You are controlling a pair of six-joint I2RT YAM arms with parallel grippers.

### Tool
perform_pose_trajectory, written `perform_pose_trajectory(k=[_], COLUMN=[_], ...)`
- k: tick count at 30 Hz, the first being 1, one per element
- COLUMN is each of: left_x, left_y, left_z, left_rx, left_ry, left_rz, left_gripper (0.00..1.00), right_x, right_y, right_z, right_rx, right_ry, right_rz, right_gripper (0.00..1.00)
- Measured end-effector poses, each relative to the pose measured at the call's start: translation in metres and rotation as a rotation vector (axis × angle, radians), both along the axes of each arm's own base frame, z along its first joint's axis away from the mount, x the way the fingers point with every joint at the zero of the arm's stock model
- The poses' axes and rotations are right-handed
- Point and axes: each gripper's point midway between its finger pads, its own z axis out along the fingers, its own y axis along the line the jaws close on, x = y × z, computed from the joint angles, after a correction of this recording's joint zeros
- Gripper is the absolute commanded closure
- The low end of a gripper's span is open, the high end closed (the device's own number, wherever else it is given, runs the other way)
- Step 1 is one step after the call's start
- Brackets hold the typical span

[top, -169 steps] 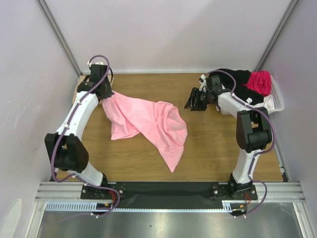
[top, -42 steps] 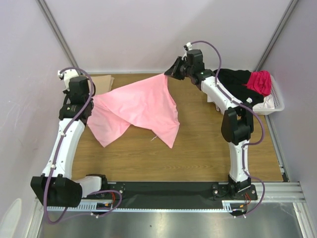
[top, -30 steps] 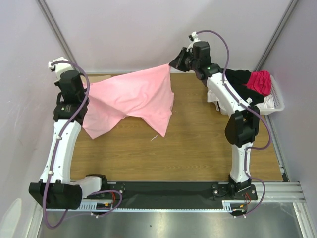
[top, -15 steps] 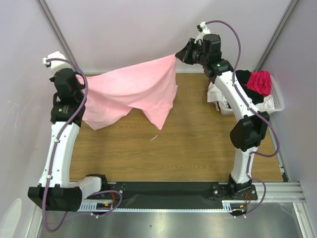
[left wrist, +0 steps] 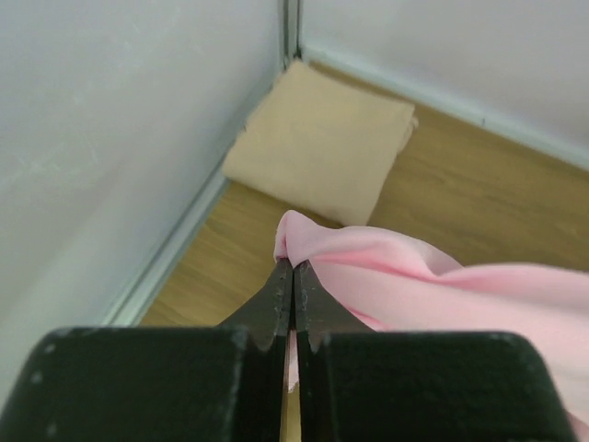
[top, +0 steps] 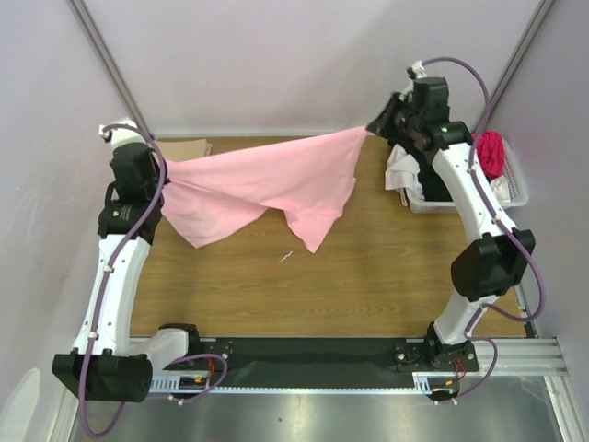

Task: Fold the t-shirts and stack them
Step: Flatten the tshirt out

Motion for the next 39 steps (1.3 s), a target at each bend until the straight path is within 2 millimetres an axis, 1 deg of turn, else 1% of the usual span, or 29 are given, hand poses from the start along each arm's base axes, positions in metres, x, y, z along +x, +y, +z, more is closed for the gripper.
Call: perform_pose_trajectory(k=[3, 4, 6, 9, 10, 13, 15, 17, 19, 20, 22, 23, 24, 25, 26, 27, 28, 29, 30, 31, 33, 34, 35, 36, 37, 39], left_x=[0.003, 0.005, 0.013, 0.029, 0.034, 0.061, 0.078, 0.1, 0.116, 0.124, 0.135, 0.141, 0.145, 0.148, 0.15, 0.15, 0.15, 0.15, 0.149, 0.146, 0.134, 0.125, 0.109, 0.088, 0.081, 0.045], left_y=[-0.007, -0.01, -0.014, -0.02, -0.023, -0.029, -0.034, -0.039, -0.043, -0.044, -0.046, -0.046, -0.046, -0.047, -0.047, -0.047, -0.048, -0.048, -0.048, -0.048, -0.048, -0.048, -0.048, -0.047, -0.047, -0.048], left_z=[-0.029, -0.037, -0.057, -0.087, -0.095, -0.118, -0.131, -0.142, -0.151, -0.155, -0.16, -0.161, -0.161, -0.161, -0.159, -0.157, -0.156, -0.154, -0.153, -0.154, -0.154, -0.154, -0.154, -0.155, -0.156, -0.162], left_rx=[-0.043, -0.054, -0.078, -0.105, -0.114, -0.141, -0.157, -0.171, -0.181, -0.184, -0.187, -0.188, -0.189, -0.188, -0.189, -0.19, -0.194, -0.197, -0.201, -0.207, -0.227, -0.239, -0.257, -0.283, -0.29, -0.346], left_ry=[0.079, 0.102, 0.158, 0.226, 0.24, 0.259, 0.274, 0.283, 0.293, 0.296, 0.305, 0.305, 0.304, 0.303, 0.301, 0.3, 0.297, 0.294, 0.294, 0.303, 0.322, 0.332, 0.349, 0.364, 0.37, 0.386], left_rz=[-0.023, -0.029, -0.043, -0.061, -0.071, -0.097, -0.116, -0.138, -0.155, -0.16, -0.165, -0.167, -0.168, -0.171, -0.173, -0.175, -0.173, -0.171, -0.168, -0.164, -0.149, -0.139, -0.122, -0.092, -0.083, -0.036], left_gripper=[0.99, 1.0, 1.0, 0.99, 1.0, 1.0, 1.0, 0.99, 0.98, 0.97, 0.93, 0.91, 0.78, 0.69, 0.57, 0.3, 0.21, 0.15, 0.04, 0.02, 0.0, 0.0, 0.0, 0.0, 0.01, 0.03], right_x=[-0.012, -0.014, -0.019, -0.019, -0.015, 0.004, 0.026, 0.048, 0.064, 0.07, 0.079, 0.082, 0.084, 0.084, 0.085, 0.086, 0.086, 0.086, 0.084, 0.082, 0.074, 0.066, 0.055, 0.043, 0.033, 0.006], right_y=[-0.027, -0.031, -0.033, -0.027, -0.024, -0.015, -0.01, -0.007, -0.006, -0.007, -0.01, -0.013, -0.016, -0.02, -0.024, -0.027, -0.03, -0.032, -0.034, -0.035, -0.036, -0.034, -0.032, -0.03, -0.028, -0.02], right_z=[-0.029, -0.038, -0.059, -0.084, -0.09, -0.116, -0.133, -0.151, -0.163, -0.166, -0.172, -0.171, -0.171, -0.169, -0.168, -0.166, -0.166, -0.166, -0.166, -0.167, -0.167, -0.167, -0.166, -0.163, -0.16, -0.147], right_rx=[-0.005, -0.006, -0.007, -0.003, 0.0, 0.002, -0.006, -0.02, -0.033, -0.037, -0.049, -0.05, -0.05, -0.049, -0.046, -0.05, -0.055, -0.055, -0.053, -0.054, -0.052, -0.052, -0.051, -0.051, -0.049, -0.039], right_ry=[0.095, 0.116, 0.165, 0.214, 0.221, 0.243, 0.248, 0.252, 0.249, 0.247, 0.243, 0.239, 0.238, 0.239, 0.239, 0.235, 0.234, 0.238, 0.244, 0.252, 0.268, 0.279, 0.295, 0.308, 0.313, 0.314], right_rz=[-0.058, -0.068, -0.065, -0.041, -0.031, -0.001, 0.017, 0.029, 0.034, 0.033, 0.027, 0.025, 0.019, 0.013, 0.006, 0.005, 0.008, 0.011, 0.012, 0.018, 0.027, 0.036, 0.044, 0.051, 0.058, 0.073], right_gripper=[1.0, 1.0, 1.0, 1.0, 1.0, 1.0, 1.0, 1.0, 1.0, 1.0, 1.0, 0.94, 0.85, 0.64, 0.55, 0.47, 0.4, 0.31, 0.28, 0.24, 0.23, 0.22, 0.22, 0.22, 0.22, 0.22])
